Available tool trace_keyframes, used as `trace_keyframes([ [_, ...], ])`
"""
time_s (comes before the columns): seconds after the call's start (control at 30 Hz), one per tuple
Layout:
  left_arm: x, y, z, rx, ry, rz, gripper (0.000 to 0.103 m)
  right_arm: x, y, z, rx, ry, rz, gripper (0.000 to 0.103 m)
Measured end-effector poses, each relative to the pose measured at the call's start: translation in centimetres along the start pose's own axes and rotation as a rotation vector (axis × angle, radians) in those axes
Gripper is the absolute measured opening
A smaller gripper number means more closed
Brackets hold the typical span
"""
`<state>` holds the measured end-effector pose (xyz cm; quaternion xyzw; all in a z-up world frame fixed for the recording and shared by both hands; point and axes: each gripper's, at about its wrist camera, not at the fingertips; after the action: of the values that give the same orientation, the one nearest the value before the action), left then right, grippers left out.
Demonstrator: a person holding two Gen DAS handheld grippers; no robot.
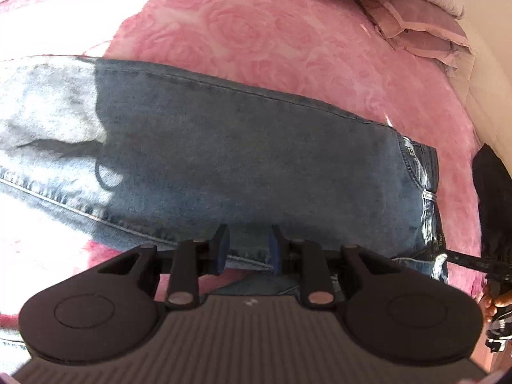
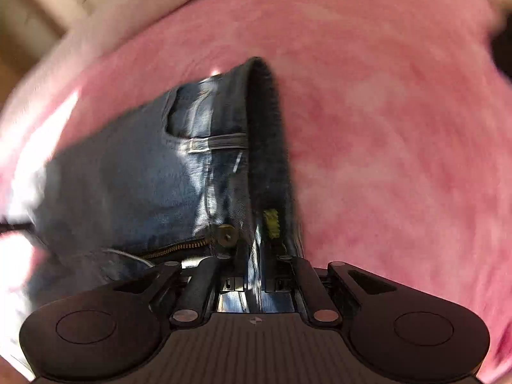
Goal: Fold clothes
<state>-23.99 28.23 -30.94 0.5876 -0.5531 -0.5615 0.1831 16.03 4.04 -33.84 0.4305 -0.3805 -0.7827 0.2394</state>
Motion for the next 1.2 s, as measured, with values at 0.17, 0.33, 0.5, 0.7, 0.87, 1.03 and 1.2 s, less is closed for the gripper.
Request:
trace_keyframes([
  [0.17,0.5,0.1,0.5,-0.005,0.037,0.002,0.021,0.1,3.2,-2.9,-0.115,-0.113,-0.048,0.037],
  [0.33,1.3,0.3,0.4,-0.007,0.037,0.018,0.021,0.0,1.5,-1.0,-0.176,0.115,-0.009,0.042],
  [0.5,1.9,1.3,1.0,-0.025,0.036,0.016,0.021,0.3,0.6,0.0,-0.152,0.373,0.03,0.0],
  [0.7,3.2,1.5,1.7,-0.036,0.061,0.021,0.021,-0.1,2.7,-0.3,-0.111,0.328,-0.055,0.0],
  [0.87,3.9,1.9,1.8,-0.024,0.069,0.023,0.021,0.2,0.8,-0.1,-0.165,0.32,0.004,0.01],
  [1.03,4.2,2.3,2.4,-0.033,0.074,0.02,0.021,0.1,-1.6,-0.2,-0.239,0.354,0.05,0.033],
  [1.2,4.3,2.4,2.7,-0.039,0.076,0.024,0.021,0.0,-1.9,-0.2,-0.278,0.4,0.063,0.033],
])
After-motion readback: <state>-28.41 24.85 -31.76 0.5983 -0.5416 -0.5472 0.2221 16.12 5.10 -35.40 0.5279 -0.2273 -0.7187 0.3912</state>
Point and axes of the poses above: each gripper's, at about its wrist camera, not at the fingertips, and y roughly against the way its jaws point, z to its left, x to its underside, and after that the axes turned 8 degrees about -z, right-handed
